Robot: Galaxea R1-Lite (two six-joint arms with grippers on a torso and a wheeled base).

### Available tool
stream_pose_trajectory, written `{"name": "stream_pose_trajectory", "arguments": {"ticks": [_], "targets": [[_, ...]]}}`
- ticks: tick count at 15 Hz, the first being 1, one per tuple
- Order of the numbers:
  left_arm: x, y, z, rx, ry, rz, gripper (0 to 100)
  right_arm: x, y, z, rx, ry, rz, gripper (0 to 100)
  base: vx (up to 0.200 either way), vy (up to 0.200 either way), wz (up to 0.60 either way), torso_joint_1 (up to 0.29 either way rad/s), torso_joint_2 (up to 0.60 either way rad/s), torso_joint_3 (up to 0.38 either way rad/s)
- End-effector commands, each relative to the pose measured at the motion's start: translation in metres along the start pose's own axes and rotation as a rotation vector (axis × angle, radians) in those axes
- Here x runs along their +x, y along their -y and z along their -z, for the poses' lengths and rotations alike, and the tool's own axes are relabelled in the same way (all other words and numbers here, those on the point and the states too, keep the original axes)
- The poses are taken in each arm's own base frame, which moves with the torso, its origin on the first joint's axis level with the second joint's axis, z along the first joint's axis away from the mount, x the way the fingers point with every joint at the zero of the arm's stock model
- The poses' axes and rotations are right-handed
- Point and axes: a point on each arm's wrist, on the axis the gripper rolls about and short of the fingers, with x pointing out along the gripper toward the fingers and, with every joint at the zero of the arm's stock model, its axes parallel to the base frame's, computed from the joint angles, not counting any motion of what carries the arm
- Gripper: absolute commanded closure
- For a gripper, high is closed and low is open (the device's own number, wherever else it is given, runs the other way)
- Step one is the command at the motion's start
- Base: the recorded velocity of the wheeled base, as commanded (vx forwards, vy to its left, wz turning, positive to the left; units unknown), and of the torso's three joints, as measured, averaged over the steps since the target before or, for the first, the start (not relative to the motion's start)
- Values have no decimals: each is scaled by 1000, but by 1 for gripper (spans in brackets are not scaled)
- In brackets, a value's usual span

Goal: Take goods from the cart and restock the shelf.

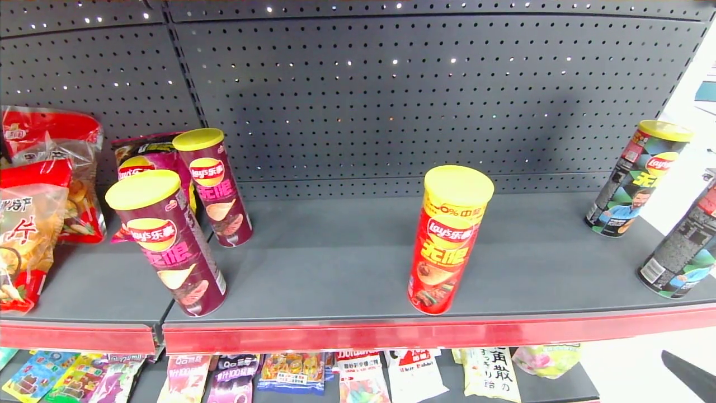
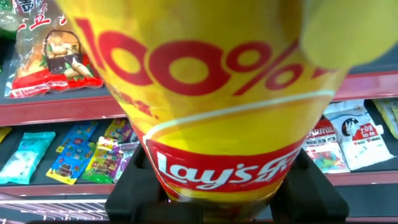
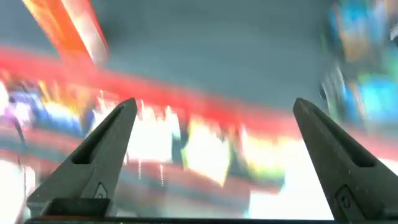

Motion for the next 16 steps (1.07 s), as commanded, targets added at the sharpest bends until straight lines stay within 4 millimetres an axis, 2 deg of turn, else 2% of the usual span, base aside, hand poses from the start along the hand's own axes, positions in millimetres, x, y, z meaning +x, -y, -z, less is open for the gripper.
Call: {"name": "stream_pose_trajectory", "arguments": {"ticks": [1, 3, 5, 8, 9, 10, 11, 12, 14, 16], "targets": [[1, 0, 2, 1, -5, 19, 100, -52, 4, -4, 140, 112, 269, 0, 0, 0, 0, 0, 0, 0], [-1, 1, 8, 3, 6, 19, 100, -56, -2, 14, 162, 116, 376, 0, 0, 0, 0, 0, 0, 0], [-4, 1, 11, -2, 25, 49, 100, -63, -7, 28, 112, 157, 387, 0, 0, 0, 0, 0, 0, 0], [-3, 0, 6, -27, 34, 171, 100, -67, -11, 44, 62, 210, 258, 0, 0, 0, 0, 0, 0, 0], [-4, 0, 6, -28, 38, 194, 100, -63, -13, 57, 13, 220, 168, 0, 0, 0, 0, 0, 0, 0], [-5, 0, 7, -29, 44, 203, 100, -58, -14, 76, -23, 214, 150, 0, 0, 0, 0, 0, 0, 0], [-6, 0, 6, -29, 53, 202, 100, -56, -16, 85, -26, 221, 155, 0, 0, 0, 0, 0, 0, 0], [-10, -1, 2, -49, 82, 193, 100, -44, -17, 102, -23, 208, 166, 0, 0, 0, 0, 0, 0, 0], [-13, -1, 1, -75, 101, 187, 100, -36, -16, 103, 12, 294, 179, 0, 0, 0, 0, 0, 0, 0], [-16, -1, 1, -69, 154, 183, 100, -34, -16, 105, 64, 303, 198, 0, 0, 0, 0, 0, 0, 0]]}}
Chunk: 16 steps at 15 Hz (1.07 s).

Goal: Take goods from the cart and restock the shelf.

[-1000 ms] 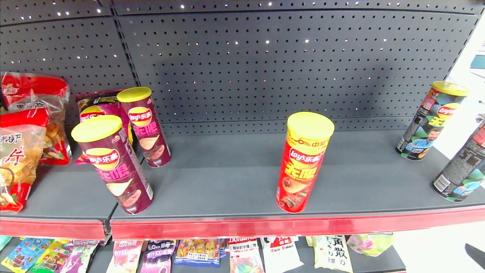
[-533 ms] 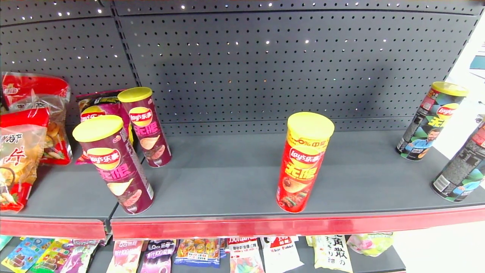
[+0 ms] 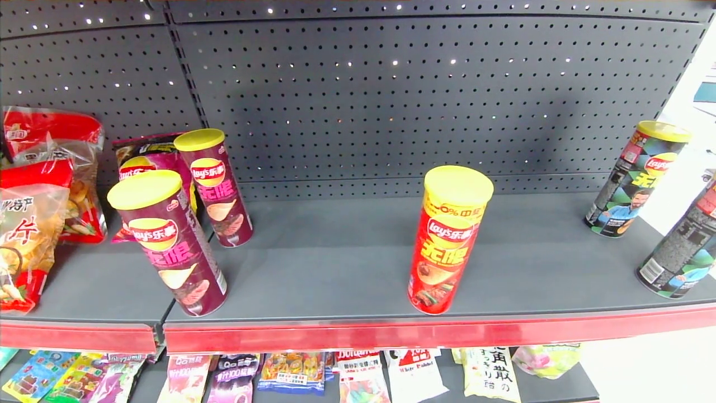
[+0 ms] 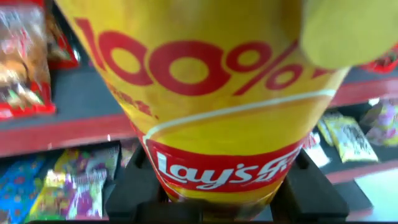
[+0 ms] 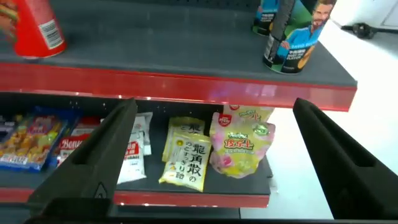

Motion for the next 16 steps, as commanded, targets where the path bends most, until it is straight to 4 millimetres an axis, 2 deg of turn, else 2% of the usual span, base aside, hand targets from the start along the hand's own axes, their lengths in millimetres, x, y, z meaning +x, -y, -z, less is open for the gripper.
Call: {"name": "stream_pose_trajectory", "arguments": {"ticks": [1, 4, 6, 16], "targets": [[-4, 1, 3, 6, 27, -9, 100, 4, 0, 7, 10, 57, 26, 0, 0, 0, 0, 0, 0, 0], [-5, 0, 1, 6, 30, -49, 100, 4, 0, 8, 13, 43, 28, 0, 0, 0, 0, 0, 0, 0], [-2, -1, -1, 5, 14, -49, 100, 4, -2, 15, 99, -18, -14, 0, 0, 0, 0, 0, 0, 0], [-1, -1, -6, 7, 12, -67, 100, 4, -1, 15, 90, -15, 9, 0, 0, 0, 0, 0, 0, 0]]}}
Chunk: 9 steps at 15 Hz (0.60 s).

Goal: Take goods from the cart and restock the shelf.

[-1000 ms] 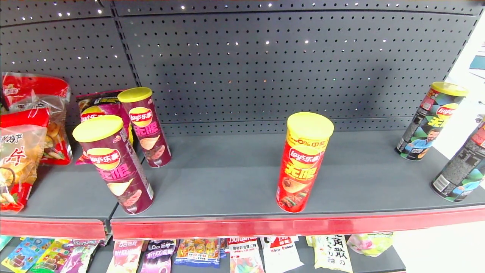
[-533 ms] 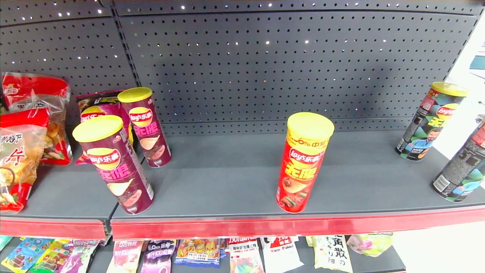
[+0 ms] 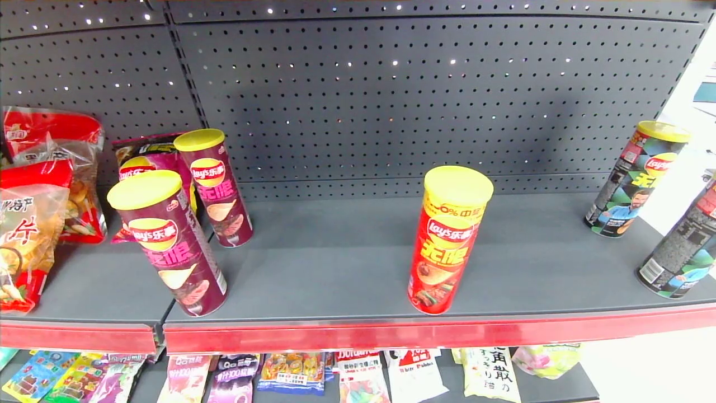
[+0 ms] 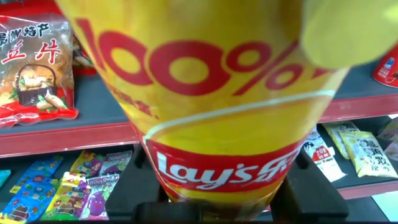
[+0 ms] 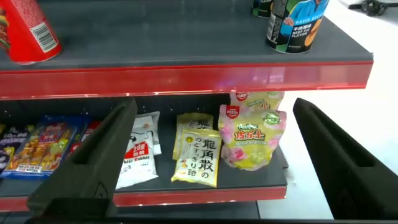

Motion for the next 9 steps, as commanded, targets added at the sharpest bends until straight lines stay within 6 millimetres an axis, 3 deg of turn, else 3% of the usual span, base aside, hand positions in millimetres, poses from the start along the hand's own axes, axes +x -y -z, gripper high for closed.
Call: {"name": "stream_pose_trajectory", "arguments": {"ticks": [1, 2, 9], "targets": [[0, 0, 0, 0, -1, 0, 100, 0, 0, 0, 0, -1, 0, 0, 0, 0, 0, 0, 0, 0], [0, 0, 0, 0, 1, 1, 100, 0, 0, 0, 0, -1, 0, 0, 0, 0, 0, 0, 0, 0], [-2, 0, -5, 2, 15, 24, 100, 0, 0, 0, -2, -1, -2, 0, 0, 0, -600, 4, 2, 3]]}}
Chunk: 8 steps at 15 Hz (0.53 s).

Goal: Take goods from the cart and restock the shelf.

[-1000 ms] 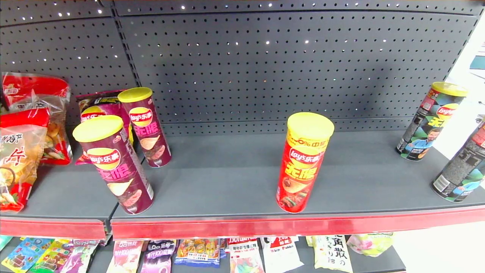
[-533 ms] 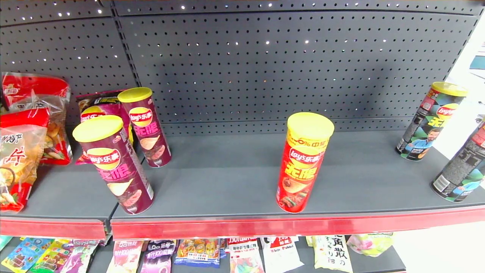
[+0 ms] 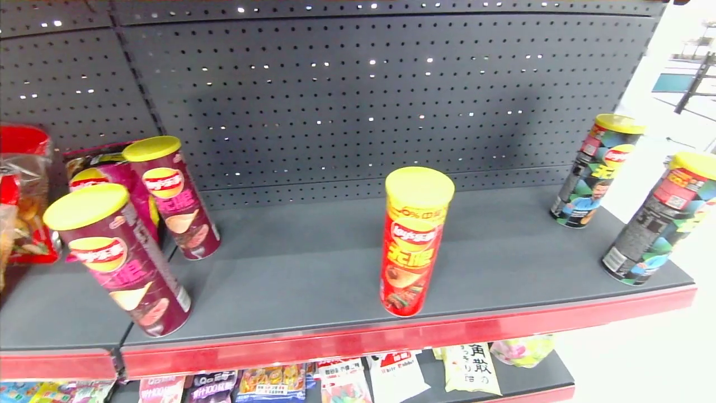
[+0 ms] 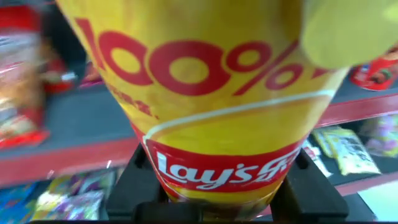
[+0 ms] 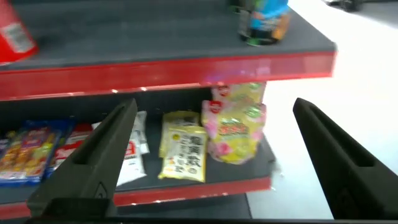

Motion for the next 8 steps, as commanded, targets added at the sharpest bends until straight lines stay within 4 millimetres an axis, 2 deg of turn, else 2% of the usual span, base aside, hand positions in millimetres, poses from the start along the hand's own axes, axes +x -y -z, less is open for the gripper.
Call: {"name": "stream_pose_trajectory", "arguments": {"ticks": [1, 6, 8], "targets": [[-2, 0, -5, 2, 15, 7, 100, 0, 0, 0, 1, -1, 0, 0, 0, 0, -600, 17, 2, -2], [-1, 1, -10, 1, 15, 57, 100, 0, 0, 0, 1, -1, -2, 0, 0, 0, 0, 0, 0, 0], [1, 1, -18, 0, 11, 80, 100, 0, 0, 0, 1, -1, -2, 0, 0, 0, 0, 0, 0, 0]]}}
